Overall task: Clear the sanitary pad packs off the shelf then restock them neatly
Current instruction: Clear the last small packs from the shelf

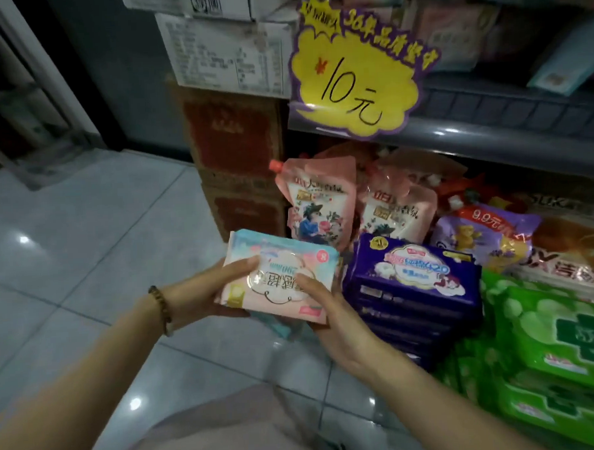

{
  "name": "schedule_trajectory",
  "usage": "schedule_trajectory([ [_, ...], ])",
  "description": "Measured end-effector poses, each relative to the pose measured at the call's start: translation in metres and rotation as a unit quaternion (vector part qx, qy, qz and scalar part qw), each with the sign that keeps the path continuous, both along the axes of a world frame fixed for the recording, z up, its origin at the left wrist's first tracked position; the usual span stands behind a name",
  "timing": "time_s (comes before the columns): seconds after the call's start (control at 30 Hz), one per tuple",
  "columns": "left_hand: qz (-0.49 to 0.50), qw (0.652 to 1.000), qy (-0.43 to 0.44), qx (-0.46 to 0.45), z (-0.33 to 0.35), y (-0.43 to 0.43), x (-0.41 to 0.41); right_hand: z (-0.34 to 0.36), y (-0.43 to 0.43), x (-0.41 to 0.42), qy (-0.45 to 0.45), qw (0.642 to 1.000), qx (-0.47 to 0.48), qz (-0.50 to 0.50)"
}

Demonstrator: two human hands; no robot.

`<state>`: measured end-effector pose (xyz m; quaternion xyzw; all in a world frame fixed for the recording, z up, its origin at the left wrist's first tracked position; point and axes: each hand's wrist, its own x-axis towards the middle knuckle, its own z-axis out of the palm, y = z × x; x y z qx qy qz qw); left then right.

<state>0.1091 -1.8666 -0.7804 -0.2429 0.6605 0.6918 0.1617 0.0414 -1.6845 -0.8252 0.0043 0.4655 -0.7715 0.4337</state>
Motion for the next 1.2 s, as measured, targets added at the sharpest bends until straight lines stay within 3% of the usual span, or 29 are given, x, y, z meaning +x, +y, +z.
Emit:
schedule_trajectory([
  [0.2,0.028,0.989,-0.076,0.125,-0.116,-0.007,0.012,-0.091,-0.006,0.012,-0.066,0.991,0.099,0.056],
  [0.33,-0.029,0.983,-0.169,0.072,-0.174,-0.004,0.01,-0.141,-0.003,0.014,-0.114,0.98,0.163,0.022],
  [0.5,-0.087,0.969,-0.233,0.005,-0.228,0.002,-0.005,-0.188,0.001,0.005,-0.105,0.959,0.263,0.005],
  [0.73,-0.11,0.972,-0.208,-0.008,-0.284,0.008,-0.021,-0.235,0.001,-0.01,-0.123,0.934,0.333,0.039],
  [1.03,-0.028,0.984,-0.166,-0.057,-0.327,0.008,-0.022,-0.255,-0.015,-0.022,-0.071,0.929,0.361,0.041],
  [1.2,-0.019,0.982,-0.163,-0.091,-0.304,0.011,-0.029,-0.258,-0.011,-0.019,-0.049,0.922,0.384,0.01],
])
